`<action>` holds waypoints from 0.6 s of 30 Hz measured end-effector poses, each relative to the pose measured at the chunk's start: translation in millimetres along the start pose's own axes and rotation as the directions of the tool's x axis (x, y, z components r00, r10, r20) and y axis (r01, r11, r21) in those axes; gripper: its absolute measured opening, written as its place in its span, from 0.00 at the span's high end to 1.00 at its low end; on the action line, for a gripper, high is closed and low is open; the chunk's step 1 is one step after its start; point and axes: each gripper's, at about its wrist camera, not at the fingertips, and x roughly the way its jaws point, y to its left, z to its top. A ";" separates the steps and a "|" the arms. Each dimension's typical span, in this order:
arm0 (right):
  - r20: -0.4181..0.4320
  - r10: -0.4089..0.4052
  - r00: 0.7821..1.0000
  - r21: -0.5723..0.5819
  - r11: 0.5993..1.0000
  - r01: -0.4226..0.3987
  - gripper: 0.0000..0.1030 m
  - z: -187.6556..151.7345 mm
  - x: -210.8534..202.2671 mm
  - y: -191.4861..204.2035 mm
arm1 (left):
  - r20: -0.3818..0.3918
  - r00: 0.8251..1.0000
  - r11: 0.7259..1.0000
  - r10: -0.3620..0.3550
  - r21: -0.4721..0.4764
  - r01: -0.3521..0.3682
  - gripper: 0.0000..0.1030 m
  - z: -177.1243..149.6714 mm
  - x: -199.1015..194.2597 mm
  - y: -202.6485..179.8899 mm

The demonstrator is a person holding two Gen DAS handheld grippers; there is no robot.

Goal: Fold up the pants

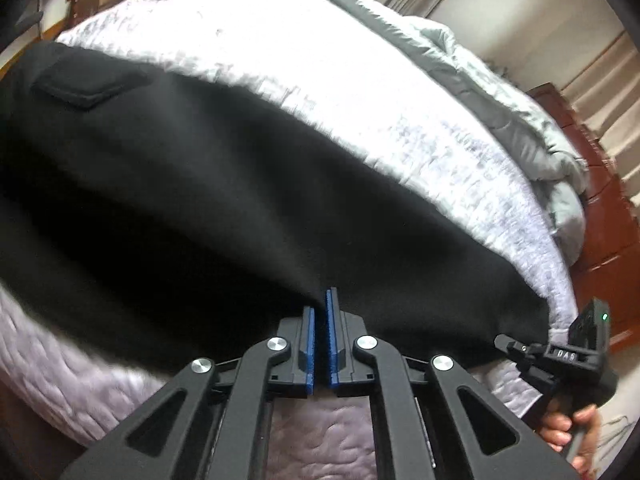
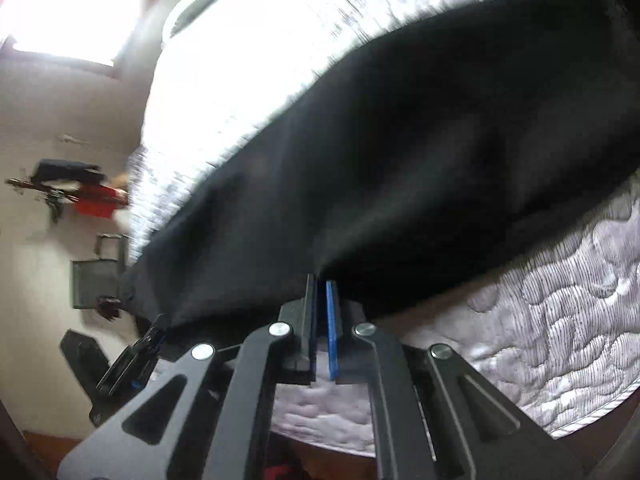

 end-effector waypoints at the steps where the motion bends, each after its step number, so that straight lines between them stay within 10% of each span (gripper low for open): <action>1: -0.017 -0.028 0.999 0.005 1.000 0.028 0.97 -1.4 6.0 -3.6 | -0.020 1.000 1.000 0.014 -0.014 -0.014 0.94 -6.3 8.2 4.9; 11: 0.051 -0.231 0.972 -0.172 0.956 0.237 0.87 -17.4 -7.1 45.2 | -0.042 0.998 0.988 -0.048 -0.152 0.041 0.72 10.8 -13.1 56.4; 18: 0.008 -0.167 0.986 -0.322 0.933 0.161 0.81 -30.8 18.1 114.8 | -0.067 0.997 0.983 0.042 -0.176 -0.053 0.50 42.7 -26.0 103.3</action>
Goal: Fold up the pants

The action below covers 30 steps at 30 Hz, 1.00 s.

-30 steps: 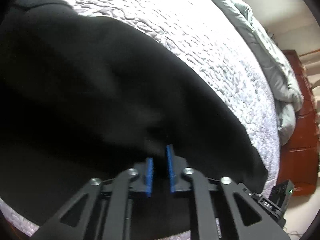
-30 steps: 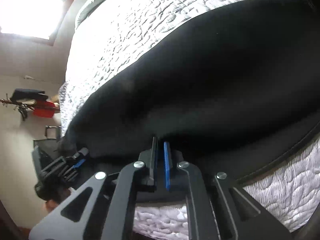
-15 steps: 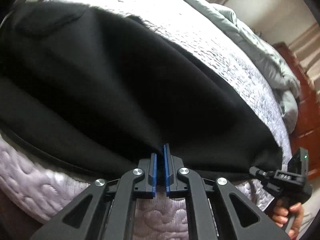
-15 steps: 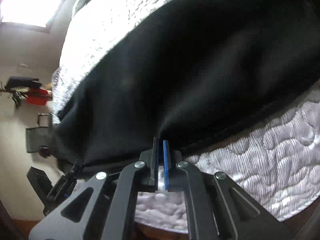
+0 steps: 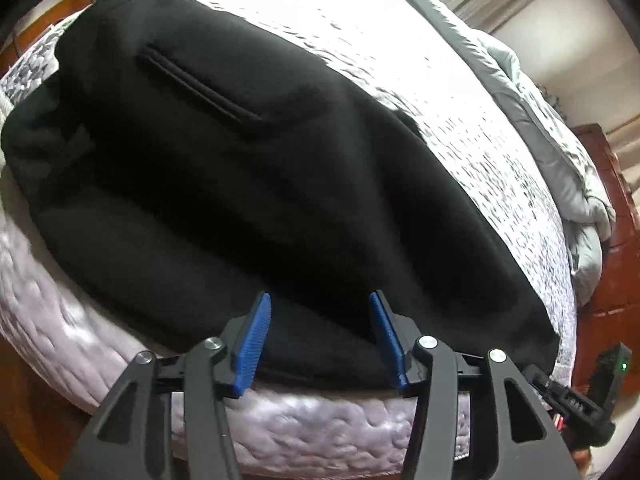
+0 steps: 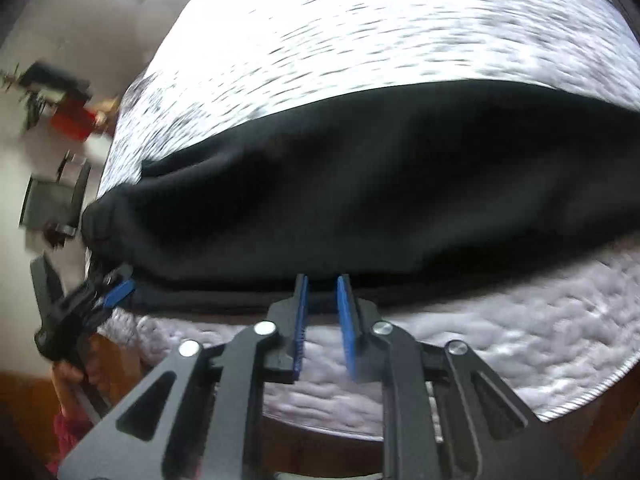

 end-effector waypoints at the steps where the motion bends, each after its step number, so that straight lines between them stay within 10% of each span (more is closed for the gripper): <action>1: -0.010 0.003 1.000 -0.030 1.000 -0.003 0.81 3.9 7.1 10.5 | -0.002 1.000 1.000 -0.002 -0.016 0.002 0.50 8.5 1.4 3.8; 12: -0.082 0.049 0.995 -0.095 0.994 -0.057 0.71 4.0 45.7 48.1 | -0.015 0.994 0.972 -0.105 -0.213 0.099 0.30 57.0 9.6 39.2; 18: -0.102 0.055 0.993 -0.095 0.993 -0.065 0.68 -4.7 49.6 52.7 | 0.041 0.995 0.954 -0.087 -0.284 0.095 0.84 56.7 11.8 43.6; 30: -0.118 0.064 0.991 -0.095 0.993 -0.075 0.63 -13.9 41.8 45.4 | 0.221 0.973 0.977 -0.061 -0.186 0.104 0.96 -15.3 -66.1 55.3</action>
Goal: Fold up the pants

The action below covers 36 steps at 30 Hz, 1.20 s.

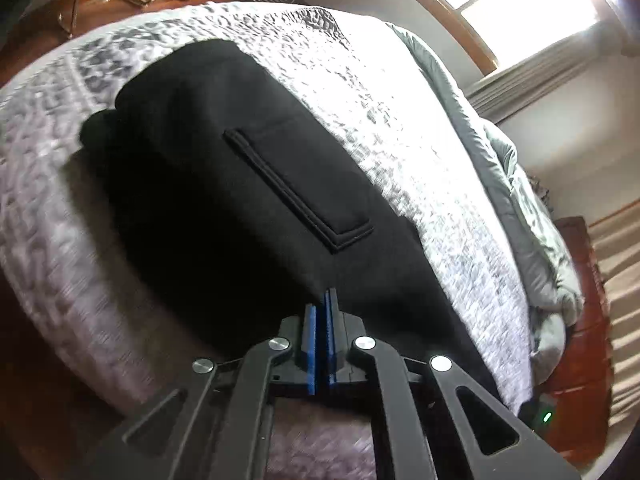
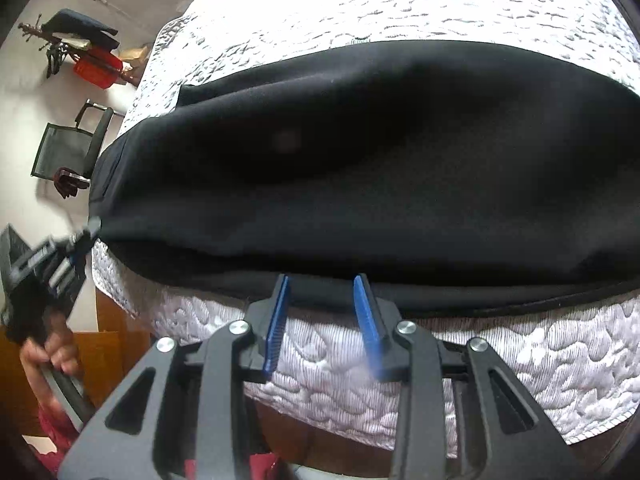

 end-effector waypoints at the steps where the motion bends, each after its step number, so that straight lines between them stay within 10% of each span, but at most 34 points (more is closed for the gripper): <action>1: -0.003 0.005 1.000 -0.003 1.000 -0.005 0.60 -1.0 0.0 0.4 | -0.016 1.000 1.000 0.024 0.021 -0.024 0.96 -6.8 4.4 4.5; 19: 0.012 0.050 0.999 -0.129 0.990 -0.048 0.54 -7.1 -5.2 28.3 | -0.107 0.992 0.997 0.063 -0.042 -0.067 0.68 22.9 27.5 40.7; 36: -0.066 0.170 0.983 0.267 0.952 -0.147 0.52 10.4 27.4 -4.1 | -0.149 0.979 0.989 0.138 0.082 -0.126 0.57 18.8 53.7 0.0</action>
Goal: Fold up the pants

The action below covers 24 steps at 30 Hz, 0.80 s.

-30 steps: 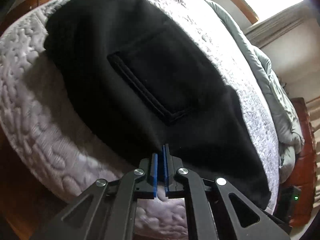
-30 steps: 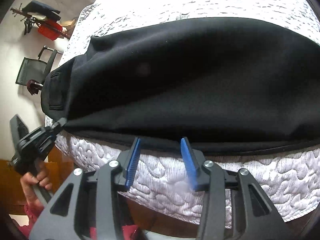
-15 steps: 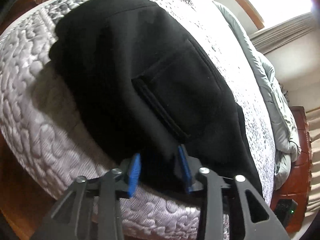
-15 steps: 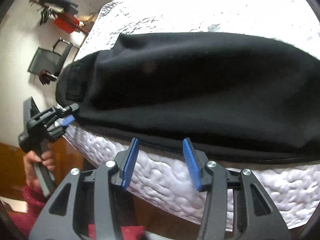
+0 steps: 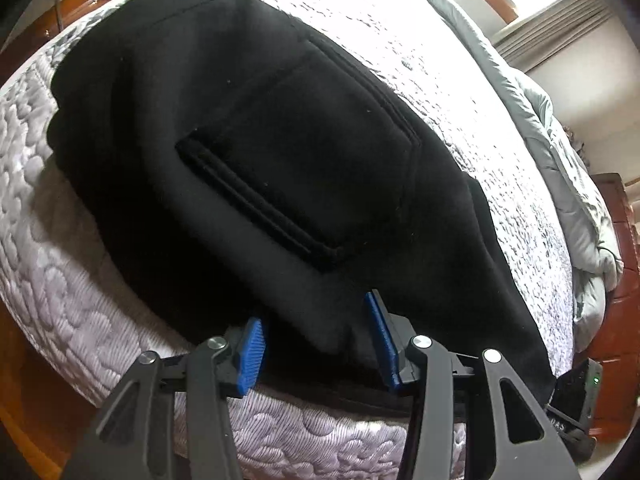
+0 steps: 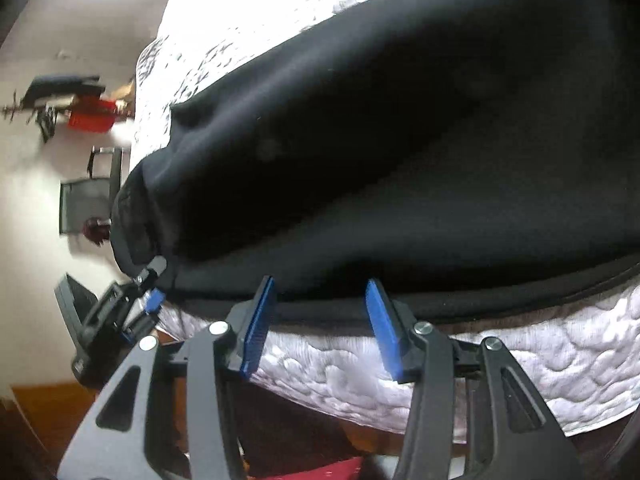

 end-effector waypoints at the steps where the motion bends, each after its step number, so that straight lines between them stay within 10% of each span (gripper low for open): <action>1: -0.003 -0.003 1.000 0.012 1.000 0.003 0.52 -0.3 -0.1 0.8 | 0.001 1.000 1.000 0.011 -0.001 -0.011 0.62 1.2 1.0 -0.6; 9: 0.025 0.018 1.000 0.099 0.995 -0.020 0.50 -1.9 -0.5 -5.8 | 0.023 1.000 1.000 0.018 -0.013 -0.018 0.81 -3.5 -4.4 10.0; 13: 0.074 0.018 0.997 0.122 0.992 -0.027 0.86 6.6 -1.0 -10.3 | 0.030 1.000 1.000 0.010 -0.014 -0.009 0.82 -5.7 -8.9 11.6; 24: 0.037 0.105 0.994 0.099 0.989 -0.108 0.92 -15.5 -13.6 -27.2 | 0.017 1.000 0.998 0.020 0.055 -0.021 0.83 -26.8 -25.0 15.9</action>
